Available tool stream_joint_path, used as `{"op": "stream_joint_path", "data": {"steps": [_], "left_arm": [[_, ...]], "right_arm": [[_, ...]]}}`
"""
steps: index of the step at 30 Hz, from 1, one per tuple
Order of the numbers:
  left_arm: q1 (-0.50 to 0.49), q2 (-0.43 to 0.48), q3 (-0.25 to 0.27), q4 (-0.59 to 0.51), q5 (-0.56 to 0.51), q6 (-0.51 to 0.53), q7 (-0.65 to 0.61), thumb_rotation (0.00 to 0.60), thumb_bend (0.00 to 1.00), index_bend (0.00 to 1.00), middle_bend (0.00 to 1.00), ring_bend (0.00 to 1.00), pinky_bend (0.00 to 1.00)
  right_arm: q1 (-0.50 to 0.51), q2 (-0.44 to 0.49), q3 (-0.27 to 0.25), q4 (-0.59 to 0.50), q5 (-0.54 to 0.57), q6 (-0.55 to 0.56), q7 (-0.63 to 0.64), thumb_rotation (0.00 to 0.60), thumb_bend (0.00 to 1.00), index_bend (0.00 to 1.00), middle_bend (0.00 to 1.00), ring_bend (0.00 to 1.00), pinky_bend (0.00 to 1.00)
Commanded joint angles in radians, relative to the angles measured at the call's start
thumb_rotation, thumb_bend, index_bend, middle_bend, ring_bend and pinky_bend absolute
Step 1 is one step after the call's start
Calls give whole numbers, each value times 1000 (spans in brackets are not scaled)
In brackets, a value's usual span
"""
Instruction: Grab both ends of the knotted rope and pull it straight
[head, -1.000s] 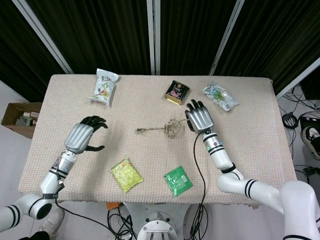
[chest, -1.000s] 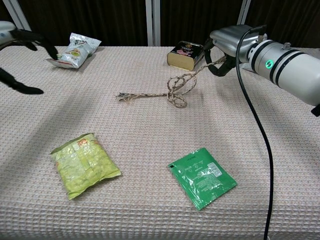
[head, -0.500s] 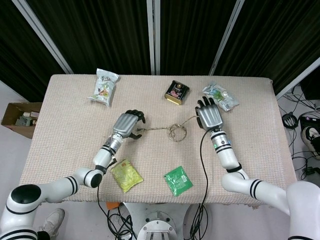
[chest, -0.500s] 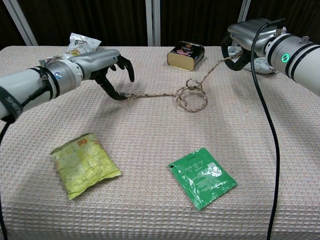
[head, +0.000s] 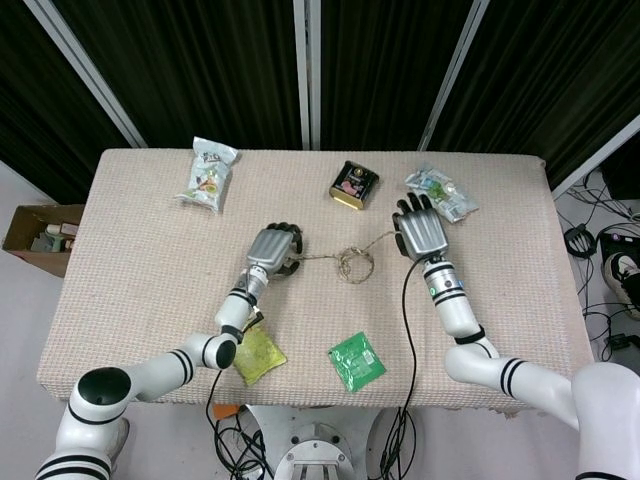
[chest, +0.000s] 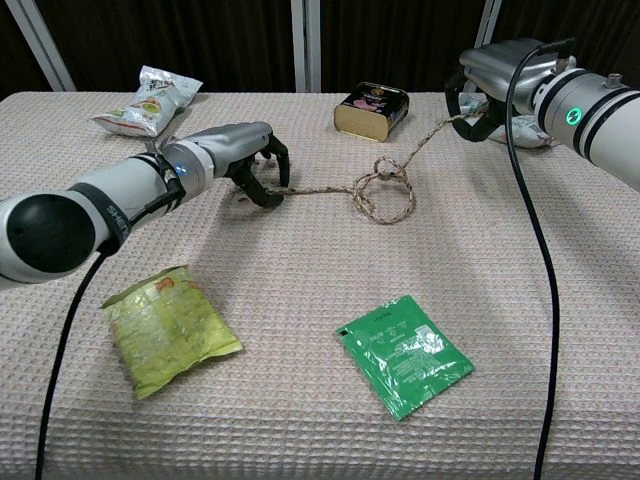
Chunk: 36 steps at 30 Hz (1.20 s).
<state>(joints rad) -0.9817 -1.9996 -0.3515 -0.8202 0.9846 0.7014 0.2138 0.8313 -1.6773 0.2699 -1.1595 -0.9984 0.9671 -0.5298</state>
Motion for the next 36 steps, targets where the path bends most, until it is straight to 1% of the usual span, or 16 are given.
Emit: {"op": "stream_joint_path", "data": {"steps": [1, 5, 13, 18, 26, 29, 31, 36], "left_arm": [[-4, -15, 0, 18, -2, 2, -9, 600, 343, 496, 211, 142, 178], [-8, -25, -3, 32, -1, 2, -25, 600, 369, 501, 211, 142, 178], [-11, -34, 0, 41, 10, 12, -39, 600, 369, 501, 211, 142, 178], [-12, -41, -1, 55, 11, 20, -38, 600, 382, 538, 216, 142, 178], [-3, -31, 0, 50, 21, 34, -48, 600, 493, 622, 244, 143, 178], [19, -8, 1, 17, 39, 67, -74, 600, 523, 629, 249, 143, 179], [45, 26, 7, -27, 58, 97, -96, 600, 534, 631, 252, 143, 178], [142, 160, 35, -183, 107, 180, -153, 600, 546, 634, 253, 143, 178]], "right_arm": [[0, -1, -1, 4, 1, 0, 3, 600, 513, 646, 260, 90, 181], [-1, -3, -1, 9, 2, -1, 9, 600, 514, 648, 259, 90, 181], [-3, -1, -3, 12, 1, 1, 17, 600, 514, 649, 259, 90, 181], [-4, 1, -3, 10, 2, 1, 19, 600, 513, 649, 259, 90, 181], [-7, 4, -5, 6, 0, 8, 19, 600, 514, 649, 259, 90, 181], [-14, 17, -7, -9, -4, 17, 21, 600, 518, 649, 259, 90, 180], [-24, 34, -8, -31, -11, 28, 28, 600, 523, 649, 259, 90, 180], [-64, 102, -12, -102, -32, 64, 61, 600, 528, 648, 259, 90, 180]]}}
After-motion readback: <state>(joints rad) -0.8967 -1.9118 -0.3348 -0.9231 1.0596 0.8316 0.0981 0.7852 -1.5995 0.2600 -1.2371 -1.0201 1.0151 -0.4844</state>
